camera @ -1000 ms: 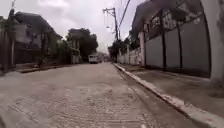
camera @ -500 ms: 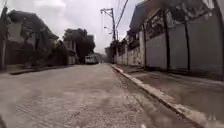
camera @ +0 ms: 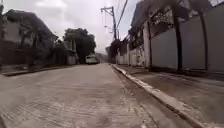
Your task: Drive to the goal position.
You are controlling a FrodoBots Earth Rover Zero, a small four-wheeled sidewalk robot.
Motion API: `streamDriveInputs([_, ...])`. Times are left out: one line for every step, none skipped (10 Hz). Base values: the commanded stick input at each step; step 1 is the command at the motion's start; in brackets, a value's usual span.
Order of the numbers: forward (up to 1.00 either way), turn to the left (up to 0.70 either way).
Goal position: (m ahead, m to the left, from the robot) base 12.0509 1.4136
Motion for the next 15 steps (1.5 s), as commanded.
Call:
streamDriveInputs([1.0, 0.0])
streamDriveInputs([1.0, 0.0])
streamDriveInputs([1.0, 0.0])
streamDriveInputs([1.0, 0.0])
streamDriveInputs([1.0, 0.0])
streamDriveInputs([1.0, 0.0])
streamDriveInputs([1.0, 0.0])
streamDriveInputs([1.0, 0.0])
streamDriveInputs([1.0, 0.0])
streamDriveInputs([1.0, 0.0])
streamDriveInputs([1.0, 0.0])
streamDriveInputs([1.0, 0.0])
streamDriveInputs([1.0, 0.0])
streamDriveInputs([1.0, 0.0])
streamDriveInputs([1.0, 0.0])
